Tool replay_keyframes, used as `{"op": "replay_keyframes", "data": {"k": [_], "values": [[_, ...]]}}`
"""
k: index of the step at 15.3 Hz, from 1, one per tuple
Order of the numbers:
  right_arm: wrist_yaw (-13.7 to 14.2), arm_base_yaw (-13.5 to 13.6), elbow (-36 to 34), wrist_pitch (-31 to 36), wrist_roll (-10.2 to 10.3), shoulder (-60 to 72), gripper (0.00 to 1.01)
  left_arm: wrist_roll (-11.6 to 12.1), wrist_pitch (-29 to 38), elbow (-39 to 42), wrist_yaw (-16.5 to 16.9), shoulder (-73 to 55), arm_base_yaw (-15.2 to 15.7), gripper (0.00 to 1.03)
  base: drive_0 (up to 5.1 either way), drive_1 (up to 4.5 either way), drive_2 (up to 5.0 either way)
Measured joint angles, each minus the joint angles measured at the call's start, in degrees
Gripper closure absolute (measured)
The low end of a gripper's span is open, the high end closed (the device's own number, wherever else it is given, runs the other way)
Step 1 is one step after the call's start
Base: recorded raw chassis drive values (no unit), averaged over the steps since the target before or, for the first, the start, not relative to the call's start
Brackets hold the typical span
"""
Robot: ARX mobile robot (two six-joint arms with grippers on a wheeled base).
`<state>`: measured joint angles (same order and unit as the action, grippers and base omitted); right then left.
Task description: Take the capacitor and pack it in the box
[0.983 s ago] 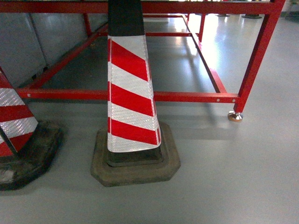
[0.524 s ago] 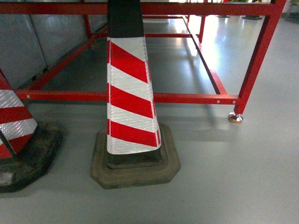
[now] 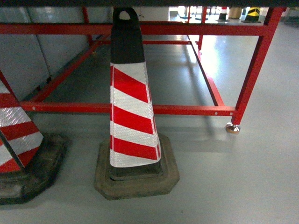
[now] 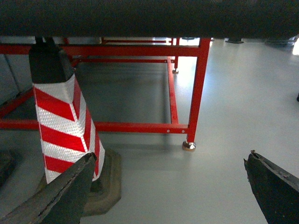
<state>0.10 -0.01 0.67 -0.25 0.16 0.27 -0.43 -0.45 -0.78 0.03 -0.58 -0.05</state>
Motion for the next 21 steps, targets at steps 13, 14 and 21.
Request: {"op": "replay_keyframes", "data": {"k": [13,14,21], "values": [[-0.1,0.0,0.0,0.0,-0.1,0.0,0.03,0.4,0.0,0.0,-0.1,0.0,0.0,0.59,0.0,0.00,0.0],[0.0,0.0,0.0,0.0,0.0,0.0,0.03,0.5,0.0,0.0,0.0,0.0,0.0,0.59,0.0,0.00,0.0],[-0.1,0.0,0.0,0.2,0.0,0.0,0.03,0.5,0.3,0.0,0.0,0.0,0.0,0.59,0.0,0.00,0.0]]}}
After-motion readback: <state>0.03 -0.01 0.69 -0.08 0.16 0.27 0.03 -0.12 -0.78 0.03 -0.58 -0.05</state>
